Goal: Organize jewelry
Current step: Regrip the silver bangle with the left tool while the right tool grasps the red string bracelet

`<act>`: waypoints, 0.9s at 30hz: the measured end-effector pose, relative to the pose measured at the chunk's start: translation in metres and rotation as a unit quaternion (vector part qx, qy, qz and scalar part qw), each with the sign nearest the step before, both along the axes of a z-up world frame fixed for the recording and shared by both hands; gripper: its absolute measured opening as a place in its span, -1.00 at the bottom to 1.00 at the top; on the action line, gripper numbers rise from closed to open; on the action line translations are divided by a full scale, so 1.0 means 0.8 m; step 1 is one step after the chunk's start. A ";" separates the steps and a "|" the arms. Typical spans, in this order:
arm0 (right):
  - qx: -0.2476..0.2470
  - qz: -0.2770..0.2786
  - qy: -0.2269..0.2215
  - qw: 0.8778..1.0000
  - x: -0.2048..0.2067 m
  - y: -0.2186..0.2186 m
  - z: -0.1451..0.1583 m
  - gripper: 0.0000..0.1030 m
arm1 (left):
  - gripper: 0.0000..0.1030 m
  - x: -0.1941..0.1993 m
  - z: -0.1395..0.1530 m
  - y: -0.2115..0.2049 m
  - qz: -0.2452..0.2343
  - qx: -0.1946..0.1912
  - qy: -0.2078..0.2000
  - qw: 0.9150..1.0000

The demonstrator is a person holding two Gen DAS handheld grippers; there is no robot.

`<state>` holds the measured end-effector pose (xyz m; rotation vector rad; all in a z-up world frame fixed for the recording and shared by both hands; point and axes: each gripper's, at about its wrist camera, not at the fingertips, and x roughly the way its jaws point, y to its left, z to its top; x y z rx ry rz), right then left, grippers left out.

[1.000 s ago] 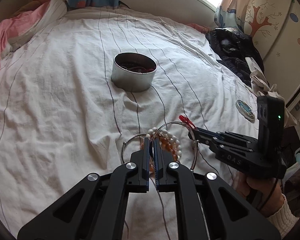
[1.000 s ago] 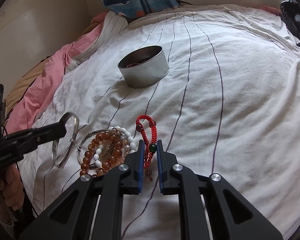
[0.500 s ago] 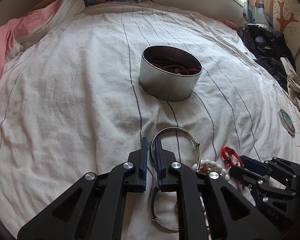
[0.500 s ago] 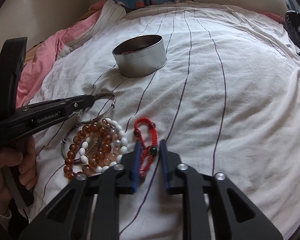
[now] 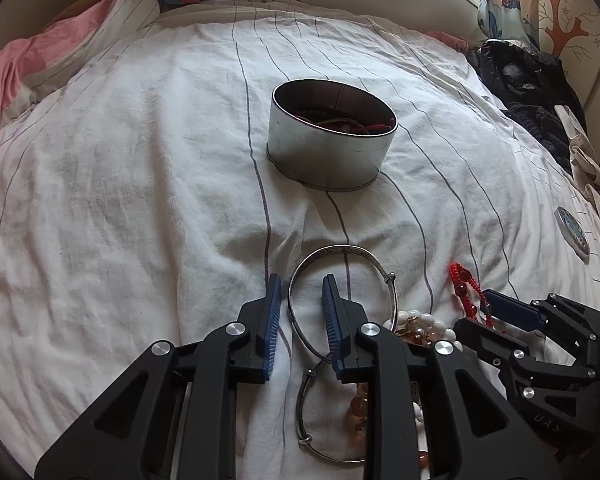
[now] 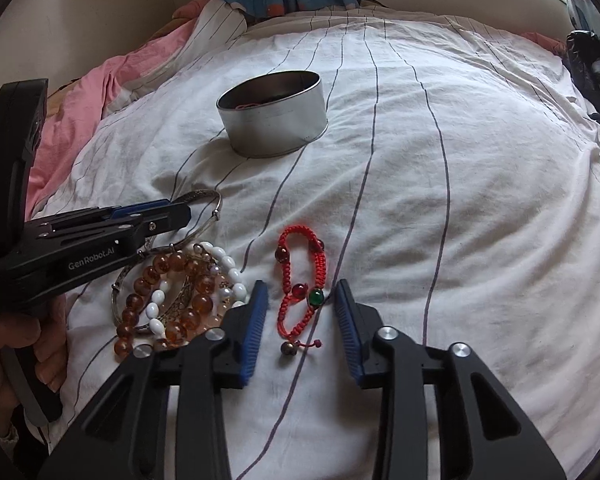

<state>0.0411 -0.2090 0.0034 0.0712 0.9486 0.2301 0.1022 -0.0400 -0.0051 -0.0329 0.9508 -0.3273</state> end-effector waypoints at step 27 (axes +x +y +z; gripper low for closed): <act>-0.005 0.000 -0.031 1.000 0.001 0.005 0.010 -0.76 | -0.80 -0.002 -0.004 -0.003 -0.010 0.012 -0.002 1.000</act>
